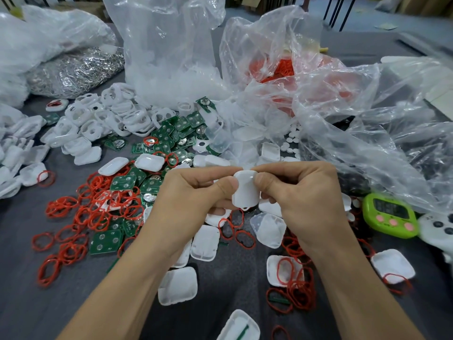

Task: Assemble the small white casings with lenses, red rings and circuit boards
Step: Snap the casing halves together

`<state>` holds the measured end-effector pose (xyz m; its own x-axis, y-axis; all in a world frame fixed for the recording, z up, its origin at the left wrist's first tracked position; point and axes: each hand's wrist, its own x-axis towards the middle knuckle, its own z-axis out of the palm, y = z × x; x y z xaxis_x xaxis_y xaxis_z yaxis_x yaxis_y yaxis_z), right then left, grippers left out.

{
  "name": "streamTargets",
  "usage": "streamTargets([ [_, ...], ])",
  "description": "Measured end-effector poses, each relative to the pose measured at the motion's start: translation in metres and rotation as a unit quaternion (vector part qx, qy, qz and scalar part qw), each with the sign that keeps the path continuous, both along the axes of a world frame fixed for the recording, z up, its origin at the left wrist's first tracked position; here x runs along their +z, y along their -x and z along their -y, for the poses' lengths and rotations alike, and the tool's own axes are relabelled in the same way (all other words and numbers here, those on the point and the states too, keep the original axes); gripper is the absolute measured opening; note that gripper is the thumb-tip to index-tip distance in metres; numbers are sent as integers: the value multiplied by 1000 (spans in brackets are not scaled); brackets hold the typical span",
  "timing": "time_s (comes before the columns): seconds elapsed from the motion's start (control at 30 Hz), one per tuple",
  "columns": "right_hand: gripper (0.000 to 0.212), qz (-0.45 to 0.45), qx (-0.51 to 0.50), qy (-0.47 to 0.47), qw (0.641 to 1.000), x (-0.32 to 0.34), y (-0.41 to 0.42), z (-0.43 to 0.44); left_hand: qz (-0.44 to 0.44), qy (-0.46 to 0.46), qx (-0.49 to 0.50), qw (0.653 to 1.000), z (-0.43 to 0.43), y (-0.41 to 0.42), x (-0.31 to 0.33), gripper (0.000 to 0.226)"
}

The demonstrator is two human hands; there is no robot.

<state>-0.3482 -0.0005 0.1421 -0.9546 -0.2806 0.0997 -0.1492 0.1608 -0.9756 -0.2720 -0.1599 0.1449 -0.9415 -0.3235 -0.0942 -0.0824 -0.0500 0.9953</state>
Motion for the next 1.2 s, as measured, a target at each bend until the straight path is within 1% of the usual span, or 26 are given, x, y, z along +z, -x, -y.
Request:
streamTargets([
  [0.13, 15, -3, 23, 1, 1000, 1, -1, -2, -18, 12, -10, 1000, 3, 0, 1, 20],
  [0.27, 15, 2, 24, 3, 1000, 0, -4, 0, -32, 20, 7, 999, 6, -1, -1, 18],
  [0.47, 14, -8, 19, -1, 1000, -5, -6, 2, -32, 49, 35, 998, 5, 1, -4, 32],
  [0.57, 15, -11, 12, -4, 1000, -5, -7, 4, -31, 57, 46, 997, 4, 1, -5, 34],
  [0.63, 18, -10, 10, -9, 1000, -6, -7, 4, -29, 57, 53, 997, 3, 1, -6, 33],
  [0.77, 14, -7, 6, -22, 1000, -6, -8, 5, -16, 62, 78, 995, -1, 1, -6, 34],
  [0.9, 16, -6, -5, -10, 1000, -4, -5, 4, -22, 36, 76, 996, -5, 0, -4, 23],
  [1.03, 18, 9, 24, 0, 1000, -4, -3, 6, -40, 48, 81, 995, -4, 1, -5, 22],
  [1.13, 15, 40, 66, 7, 997, -5, -3, 7, -43, 43, 95, 994, -3, 2, -6, 23],
  [1.2, 16, 62, 81, 23, 995, -5, -2, 5, -41, 34, 92, 994, -2, 1, -7, 21],
])
